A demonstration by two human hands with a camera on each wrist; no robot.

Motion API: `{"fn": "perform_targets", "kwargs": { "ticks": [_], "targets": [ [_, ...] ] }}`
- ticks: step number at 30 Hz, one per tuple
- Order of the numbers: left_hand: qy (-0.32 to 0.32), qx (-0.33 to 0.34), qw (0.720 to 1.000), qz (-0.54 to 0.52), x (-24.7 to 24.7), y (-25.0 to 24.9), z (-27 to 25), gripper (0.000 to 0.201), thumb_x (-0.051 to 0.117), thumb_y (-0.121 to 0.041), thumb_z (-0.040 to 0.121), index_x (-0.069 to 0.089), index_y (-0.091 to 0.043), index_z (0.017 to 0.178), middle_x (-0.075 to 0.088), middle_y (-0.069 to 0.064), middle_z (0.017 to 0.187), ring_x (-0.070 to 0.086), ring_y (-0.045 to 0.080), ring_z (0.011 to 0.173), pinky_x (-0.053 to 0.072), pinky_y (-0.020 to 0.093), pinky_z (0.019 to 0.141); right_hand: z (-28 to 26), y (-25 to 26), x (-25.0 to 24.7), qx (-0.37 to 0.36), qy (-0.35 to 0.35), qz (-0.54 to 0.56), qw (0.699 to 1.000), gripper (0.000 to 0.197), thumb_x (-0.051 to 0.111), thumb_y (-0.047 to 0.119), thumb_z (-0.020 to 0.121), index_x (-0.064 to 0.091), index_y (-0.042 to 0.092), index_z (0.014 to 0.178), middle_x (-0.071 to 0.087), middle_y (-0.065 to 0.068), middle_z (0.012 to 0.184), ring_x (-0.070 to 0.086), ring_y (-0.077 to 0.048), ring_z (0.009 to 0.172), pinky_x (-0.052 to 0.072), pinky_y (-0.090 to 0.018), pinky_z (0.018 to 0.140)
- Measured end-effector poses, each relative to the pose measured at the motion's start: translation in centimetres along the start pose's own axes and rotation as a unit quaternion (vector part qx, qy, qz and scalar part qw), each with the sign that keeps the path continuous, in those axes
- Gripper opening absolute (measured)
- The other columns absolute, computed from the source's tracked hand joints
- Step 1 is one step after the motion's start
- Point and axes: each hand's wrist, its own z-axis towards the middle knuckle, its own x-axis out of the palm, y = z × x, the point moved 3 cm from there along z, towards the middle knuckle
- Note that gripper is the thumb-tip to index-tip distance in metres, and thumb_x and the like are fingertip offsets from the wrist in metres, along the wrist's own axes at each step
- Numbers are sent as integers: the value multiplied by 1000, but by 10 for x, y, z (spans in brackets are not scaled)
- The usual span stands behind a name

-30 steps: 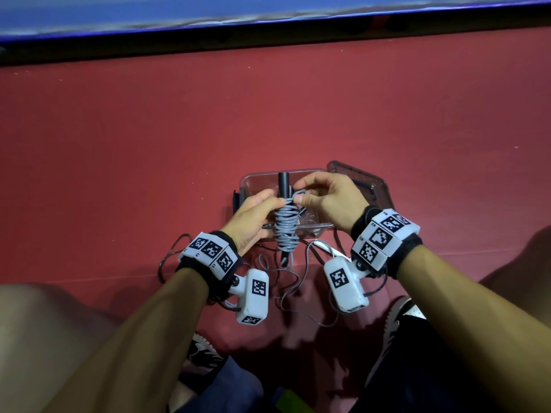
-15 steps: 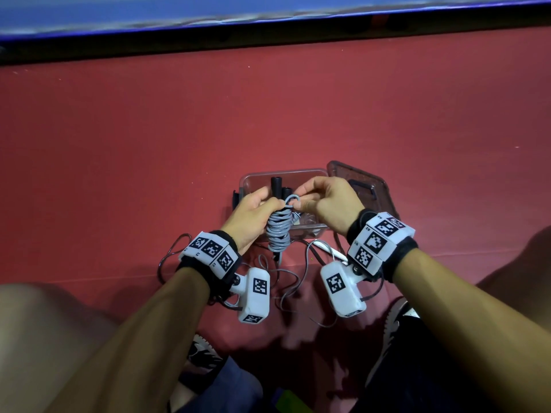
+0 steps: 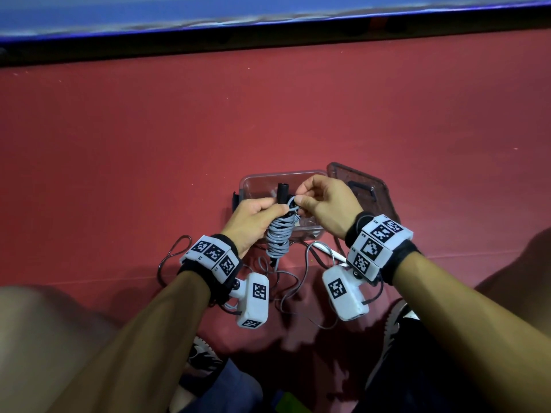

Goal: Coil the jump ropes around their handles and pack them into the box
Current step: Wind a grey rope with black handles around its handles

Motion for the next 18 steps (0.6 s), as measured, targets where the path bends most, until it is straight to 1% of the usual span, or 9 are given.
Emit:
{"fn": "perform_targets", "kwargs": {
  "ticks": [2, 4, 7, 8, 9, 11, 14, 16, 18],
  "targets": [
    [-8, 3, 1000, 1, -2, 1, 2, 38, 74, -42, 72, 78, -11, 93, 72, 26, 106, 67, 36, 97, 49, 63, 97, -1, 1, 2, -16, 13, -30, 999, 4, 68, 20, 93, 68, 24, 91, 72, 1, 80, 72, -19, 74, 60, -47, 80],
    [-16, 7, 1000, 14, -4, 2, 4, 45, 74, -43, 69, 75, -3, 90, 71, 25, 98, 62, 32, 89, 51, 58, 89, -2, 2, 3, -32, 20, -52, 998, 9, 67, 26, 93, 74, 21, 97, 74, 2, 81, 72, -14, 74, 59, -45, 81],
    [-20, 17, 999, 34, -4, 2, 4, 38, 74, -36, 74, 74, 0, 87, 73, 25, 99, 70, 38, 94, 53, 57, 93, -4, 5, -1, -44, 18, -73, 996, 15, 66, 31, 93, 77, 20, 98, 74, 4, 78, 71, -12, 73, 59, -43, 80],
    [-23, 21, 999, 39, -3, 1, 3, 36, 73, -35, 75, 74, 0, 84, 73, 25, 96, 71, 37, 92, 54, 55, 91, -4, 6, -3, -48, 17, -78, 996, 16, 66, 31, 93, 77, 21, 97, 74, 4, 76, 71, -12, 72, 59, -41, 80],
    [-28, 25, 998, 42, -4, 0, 3, 39, 74, -37, 73, 71, 1, 80, 72, 24, 89, 69, 33, 85, 55, 51, 84, -5, 6, -4, -49, 16, -79, 996, 15, 67, 31, 93, 78, 22, 95, 74, 4, 73, 70, -11, 71, 59, -40, 79],
    [-36, 36, 998, 46, -3, 1, 2, 50, 73, -44, 67, 66, 5, 75, 64, 16, 76, 57, 24, 75, 46, 41, 72, -6, 8, -6, -41, 14, -56, 997, 12, 69, 30, 92, 79, 25, 91, 74, 3, 69, 70, -10, 68, 59, -38, 79],
    [-42, 41, 997, 42, -3, 0, 2, 52, 72, -46, 65, 65, 5, 73, 58, 11, 72, 51, 21, 72, 39, 37, 70, -6, 7, -5, -13, 13, -3, 1000, 10, 71, 28, 91, 79, 29, 85, 75, 1, 70, 72, -15, 70, 60, -42, 81],
    [-46, 45, 997, 40, -3, -1, 2, 47, 72, -45, 66, 65, 1, 68, 57, 10, 72, 51, 21, 73, 39, 37, 70, -5, 6, -5, 1, 8, 19, 1000, 9, 72, 28, 91, 79, 29, 84, 75, -1, 70, 73, -18, 72, 60, -44, 81],
    [-46, 49, 997, 47, -2, -3, 1, 39, 72, -43, 68, 68, -5, 65, 59, 10, 72, 52, 20, 72, 40, 36, 69, -5, 5, -5, 7, 3, 25, 1000, 9, 72, 28, 91, 79, 27, 86, 75, -1, 70, 73, -17, 70, 60, -43, 81]
  ]
}}
